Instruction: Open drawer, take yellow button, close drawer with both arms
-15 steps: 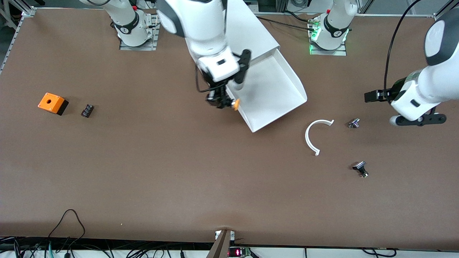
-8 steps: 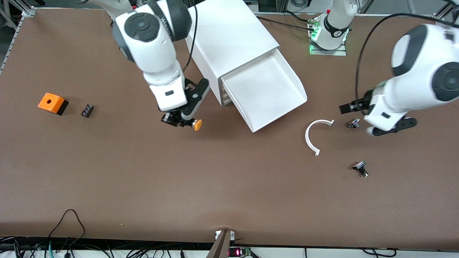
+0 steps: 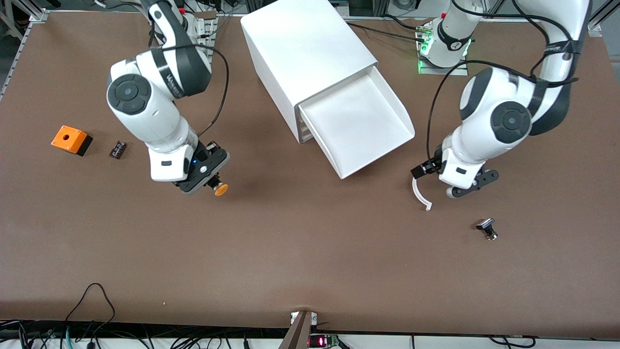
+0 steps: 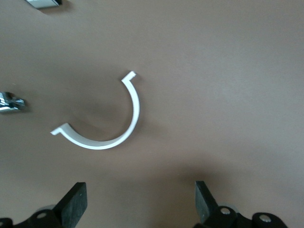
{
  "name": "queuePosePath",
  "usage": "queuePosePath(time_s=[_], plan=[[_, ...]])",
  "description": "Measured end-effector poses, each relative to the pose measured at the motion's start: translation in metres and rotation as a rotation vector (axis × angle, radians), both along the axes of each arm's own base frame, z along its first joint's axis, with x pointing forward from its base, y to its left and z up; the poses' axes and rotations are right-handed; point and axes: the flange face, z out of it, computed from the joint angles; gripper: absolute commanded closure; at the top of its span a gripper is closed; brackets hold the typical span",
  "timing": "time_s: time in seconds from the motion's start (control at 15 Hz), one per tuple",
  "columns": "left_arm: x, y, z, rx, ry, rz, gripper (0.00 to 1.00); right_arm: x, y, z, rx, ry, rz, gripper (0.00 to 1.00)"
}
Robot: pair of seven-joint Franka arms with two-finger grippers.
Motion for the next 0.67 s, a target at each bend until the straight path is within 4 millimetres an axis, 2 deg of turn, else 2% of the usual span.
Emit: queuePosePath(time_s=[0.27,0.53,0.67], plan=[[-0.022,-0.041,-0.018,-0.024,0.008,0.069,0.00,-0.012,-0.056,-0.048,-0.030,0.094,-0.304,0.67],[-0.052,-0.064,-0.029,-0.077,0.081,0.110,0.00,-0.019,-0.136,-0.088,-0.041,0.139,-0.462,0.67],[-0.076,-0.083,-0.027,-0.100,0.106,0.090,0.00,-0.031,-0.162,-0.112,-0.041,0.152,-0.526,0.67]])
